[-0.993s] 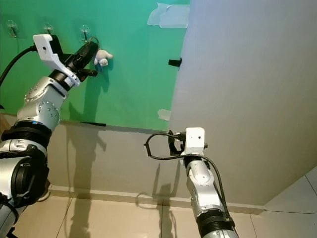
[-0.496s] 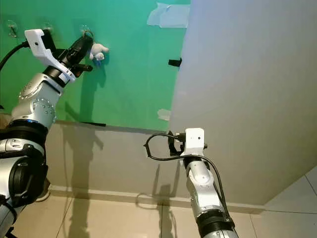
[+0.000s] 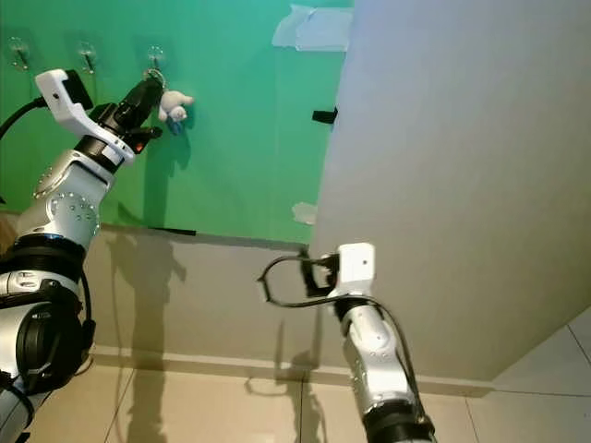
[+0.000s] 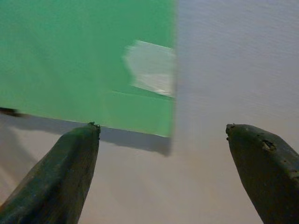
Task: Hang keys on a hook
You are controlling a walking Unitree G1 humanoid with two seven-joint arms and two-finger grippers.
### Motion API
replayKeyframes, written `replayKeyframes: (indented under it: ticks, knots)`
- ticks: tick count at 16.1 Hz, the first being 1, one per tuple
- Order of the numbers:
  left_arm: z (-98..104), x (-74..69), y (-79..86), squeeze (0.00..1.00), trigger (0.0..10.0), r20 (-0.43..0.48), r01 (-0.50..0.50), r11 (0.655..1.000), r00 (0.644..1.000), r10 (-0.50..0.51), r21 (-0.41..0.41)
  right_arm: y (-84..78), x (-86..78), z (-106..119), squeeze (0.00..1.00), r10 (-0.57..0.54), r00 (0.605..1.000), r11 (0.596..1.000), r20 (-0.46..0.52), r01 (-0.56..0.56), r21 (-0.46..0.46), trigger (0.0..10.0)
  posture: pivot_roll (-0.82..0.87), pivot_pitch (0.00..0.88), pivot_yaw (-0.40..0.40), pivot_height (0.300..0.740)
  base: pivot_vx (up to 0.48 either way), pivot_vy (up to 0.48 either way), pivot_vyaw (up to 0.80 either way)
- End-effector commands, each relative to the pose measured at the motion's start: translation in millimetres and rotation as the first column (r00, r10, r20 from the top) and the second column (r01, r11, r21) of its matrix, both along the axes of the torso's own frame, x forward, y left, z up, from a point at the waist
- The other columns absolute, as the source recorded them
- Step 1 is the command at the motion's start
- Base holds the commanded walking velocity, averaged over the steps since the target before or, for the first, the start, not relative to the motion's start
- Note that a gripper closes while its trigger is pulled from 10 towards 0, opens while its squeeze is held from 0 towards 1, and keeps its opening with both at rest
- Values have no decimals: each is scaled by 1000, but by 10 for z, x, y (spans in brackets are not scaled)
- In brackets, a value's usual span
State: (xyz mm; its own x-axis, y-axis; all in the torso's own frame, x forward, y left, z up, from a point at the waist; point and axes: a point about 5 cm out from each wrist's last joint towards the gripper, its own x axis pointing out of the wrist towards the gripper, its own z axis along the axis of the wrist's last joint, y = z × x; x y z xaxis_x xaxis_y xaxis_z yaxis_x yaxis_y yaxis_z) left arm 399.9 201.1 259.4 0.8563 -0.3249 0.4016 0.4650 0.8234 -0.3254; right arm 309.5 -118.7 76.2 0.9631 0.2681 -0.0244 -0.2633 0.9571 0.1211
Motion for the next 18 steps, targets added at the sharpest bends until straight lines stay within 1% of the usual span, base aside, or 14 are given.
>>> replayKeyframes:
  ticks: [1, 2, 5, 7, 8, 9, 10, 11, 12, 14, 15, 16, 17, 18]
  knots:
    - [-29, 2, 6, 0, 10000, -15, -7, 1000, 1000, 7, -25, 16, 15, 107, 0, 25, 999, 1000, 46, -25, 17, 10000, -28, 0, -31, 736, 0, 0, 0]
    - [-10, -5, -13, 0, 10000, -3, 1, 1000, 1000, -1, -12, 41, 7, 137, 0, 48, 997, 999, 67, -49, 14, 10000, -30, 0, -31, 736, 0, 0, 0]
    - [23, -20, -86, 0, 10000, 17, 39, 999, 999, -39, 21, 60, -12, 162, 0, 72, 994, 997, 81, -74, 16, 10000, -31, 0, -31, 736, 0, 0, 0]
    - [-57, -10, -86, 0, 10000, -24, 49, 999, 999, -49, -4, 70, -28, 164, 0, 82, 993, 996, 82, -84, 21, 10000, -31, 0, -31, 736, 0, 0, 0]
    - [-104, 3, -75, 0, 10000, -54, 39, 999, 998, -40, -24, 72, -29, 165, 0, 83, 993, 996, 80, -85, 29, 10000, -31, 0, -31, 736, 0, 0, 0]
    - [-166, 25, -58, 0, 10000, -99, 18, 998, 995, -24, -60, 78, -29, 166, 0, 85, 993, 995, 78, -88, 37, 10000, -30, 0, -29, 736, 0, 0, 0]
    - [-186, 35, -77, 0, 10000, -116, 25, 997, 993, -34, -76, 81, -25, 171, 0, 85, 993, 995, 78, -89, 40, 10000, -31, 0, -28, 736, 0, 0, 0]
    - [-195, 49, -99, 0, 10000, -134, 24, 993, 990, -39, -112, 81, -21, 176, 0, 84, 994, 995, 77, -87, 44, 10000, -34, 0, -25, 736, 0, 0, 0]
    - [-196, 51, -103, 0, 10000, -138, 26, 992, 990, -43, -122, 82, -21, 177, 0, 84, 994, 995, 77, -87, 45, 10000, -34, 0, -25, 736, 0, 0, 0]
    - [-232, 58, -83, 0, 10000, -157, -13, 997, 988, 1, -78, 67, -23, 181, 0, 74, 994, 996, 76, -78, 46, 10000, -39, 0, -20, 736, 0, 0, 0]
    - [-250, 56, -54, 773, 10000, -153, -71, 997, 986, 72, 11, 54, -22, 187, 0, 66, 995, 996, 75, -70, 54, 10000, -42, 0, -18, 736, 0, 0, 0]
    - [-252, 53, -45, 1000, 10000, -132, -109, 988, 983, 123, 111, 50, -21, 195, 0, 63, 995, 996, 77, -67, 60, 10000, -44, 0, -14, 736, 0, 0, 0]
    - [-223, 39, -31, 1000, 10000, -104, -134, 980, 983, 150, 148, 50, -20, 219, 0, 64, 994, 995, 86, -70, 65, 10000, -48, 0, -11, 736, 0, 0, 0]
    - [-228, 6, -38, 1000, 10000, -78, -145, 966, 983, 165, 216, 44, -20, 239, 0, 63, 994, 995, 94, -70, 72, 10000, -50, 0, -7, 736, 0, 0, 0]
